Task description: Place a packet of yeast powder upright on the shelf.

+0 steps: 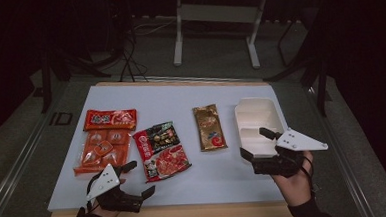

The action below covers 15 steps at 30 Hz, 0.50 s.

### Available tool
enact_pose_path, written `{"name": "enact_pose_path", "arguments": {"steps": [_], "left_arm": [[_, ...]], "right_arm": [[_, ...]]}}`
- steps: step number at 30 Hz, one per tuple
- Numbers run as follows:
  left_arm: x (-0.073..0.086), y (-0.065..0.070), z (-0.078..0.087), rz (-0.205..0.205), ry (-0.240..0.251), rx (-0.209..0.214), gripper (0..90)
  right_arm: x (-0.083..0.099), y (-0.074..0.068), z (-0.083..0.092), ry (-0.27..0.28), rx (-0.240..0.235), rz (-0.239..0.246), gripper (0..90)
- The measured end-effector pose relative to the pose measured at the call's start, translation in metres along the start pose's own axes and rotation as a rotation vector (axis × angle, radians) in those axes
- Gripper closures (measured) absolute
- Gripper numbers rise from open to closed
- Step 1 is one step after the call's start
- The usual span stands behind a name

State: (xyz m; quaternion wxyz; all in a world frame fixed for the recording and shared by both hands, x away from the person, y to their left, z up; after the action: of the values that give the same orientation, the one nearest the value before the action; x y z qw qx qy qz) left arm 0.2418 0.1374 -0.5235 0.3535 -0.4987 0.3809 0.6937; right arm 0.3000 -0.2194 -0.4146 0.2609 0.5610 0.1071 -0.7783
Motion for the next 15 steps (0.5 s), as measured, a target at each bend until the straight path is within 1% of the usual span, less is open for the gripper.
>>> {"name": "enact_pose_path", "arguments": {"steps": [2, 5, 6, 7, 9, 10, 13, 15], "left_arm": [[0.001, 0.000, 0.000, 0.003, -0.004, 0.003, 1.9], [0.001, -0.001, -0.001, 0.012, -0.003, 0.004, 2.0], [0.001, -0.001, -0.001, 0.009, -0.006, 0.004, 2.0], [0.001, -0.001, -0.001, 0.009, -0.006, 0.004, 2.0], [0.001, -0.001, -0.001, 0.011, -0.004, 0.004, 2.0], [0.001, -0.001, -0.001, 0.012, -0.004, 0.002, 2.0], [0.002, -0.002, -0.001, 0.012, -0.015, -0.012, 2.0], [0.003, -0.003, -0.001, 0.016, -0.018, -0.017, 2.0]], "right_arm": [[-0.005, 0.002, -0.005, -0.002, 0.011, 0.002, 10.6], [-0.012, 0.004, -0.014, -0.018, 0.006, -0.009, 10.7], [-0.013, 0.005, -0.018, -0.032, 0.005, -0.006, 10.6], [-0.013, 0.005, -0.018, -0.032, 0.005, -0.006, 10.6], [-0.019, 0.009, -0.028, -0.042, 0.015, -0.013, 10.6], [-0.021, 0.010, -0.032, -0.041, 0.018, -0.020, 10.6], [-0.027, 0.011, -0.041, -0.037, 0.014, -0.020, 10.5], [-0.032, 0.013, -0.049, -0.040, 0.015, -0.036, 10.5]]}}
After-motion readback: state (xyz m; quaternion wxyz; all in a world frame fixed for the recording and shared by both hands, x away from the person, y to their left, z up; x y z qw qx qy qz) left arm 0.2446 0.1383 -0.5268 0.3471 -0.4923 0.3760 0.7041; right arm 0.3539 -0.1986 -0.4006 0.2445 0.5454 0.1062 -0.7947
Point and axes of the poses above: each handheld gripper's, and its own axes: z roughly backward along the jaws, x roughly out of its underside, y roughly to its right, the point moved 6 cm from there along -z, roughly forward along the jaws, and after that the axes turned 13 degrees about x, right-handed, at the moved point
